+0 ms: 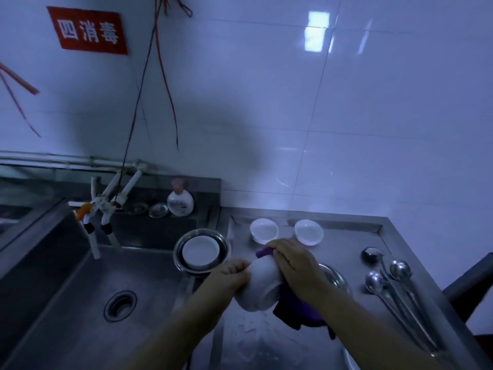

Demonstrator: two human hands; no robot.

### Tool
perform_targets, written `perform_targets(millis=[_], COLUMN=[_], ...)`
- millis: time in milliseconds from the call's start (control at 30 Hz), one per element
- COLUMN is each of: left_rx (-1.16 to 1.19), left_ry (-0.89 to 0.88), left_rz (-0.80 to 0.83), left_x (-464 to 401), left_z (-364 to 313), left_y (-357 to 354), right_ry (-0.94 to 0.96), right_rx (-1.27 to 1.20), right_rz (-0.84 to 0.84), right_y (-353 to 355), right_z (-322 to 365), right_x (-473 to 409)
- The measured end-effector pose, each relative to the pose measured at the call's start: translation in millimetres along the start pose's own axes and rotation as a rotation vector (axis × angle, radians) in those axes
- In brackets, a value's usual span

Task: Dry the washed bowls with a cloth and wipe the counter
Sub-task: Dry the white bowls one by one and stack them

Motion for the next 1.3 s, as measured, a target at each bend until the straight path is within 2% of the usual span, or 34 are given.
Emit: perform_targets(millis=[100, 200, 467, 600, 1033, 1233, 1300], left_rx=[0.068, -0.042, -0.818, -1.124, -1.508, -1.519, -1.518], left_ry=[0.021, 0.015, -0.086, -0.108, -0.279, -0.263, -0.322], left_rz=[-0.078, -0.192, -0.409, -0.362, -0.238, -0.225, -0.256], left_x=[-9.4, -29.3, -90.7, -110.6, -126.4, -128.8, -127.6], left_z=[10.4, 14.4, 27.8, 43.4, 74.2, 78.2, 71.0], left_y=[32.2, 70.2, 133.3, 139.4, 138.7, 136.6, 129.5], right_ry=[-0.234, -0.318, -0.401, -0.489, -0.54, -0.575, -0.579], right_rx=[-0.024, 0.023, 0.004, -0.054, -0.157, -0.182, -0.22], right_rz=[0.023, 0.034, -0.12, -0.083, -0.201, -0.203, -0.207], right_y=[-23.6, -41.5, -54.2, -60.0, -66.8, -64.7, -62.4], right_z=[-29.7, -44.0, -52.5, -58.6, -76.0, -85.5, -90.2], right_x=[11.5, 24.9, 45.6, 60.2, 73.7, 68.6, 65.1])
Point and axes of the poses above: each hand's wrist, its own x-axis away from the middle knuckle, its own y-axis out of the back of the hand, z = x × y, the point moved 4 cm from there along -x, towards the middle knuckle, and after that the axes turned 2 degrees about y, right-handed, at the moved point
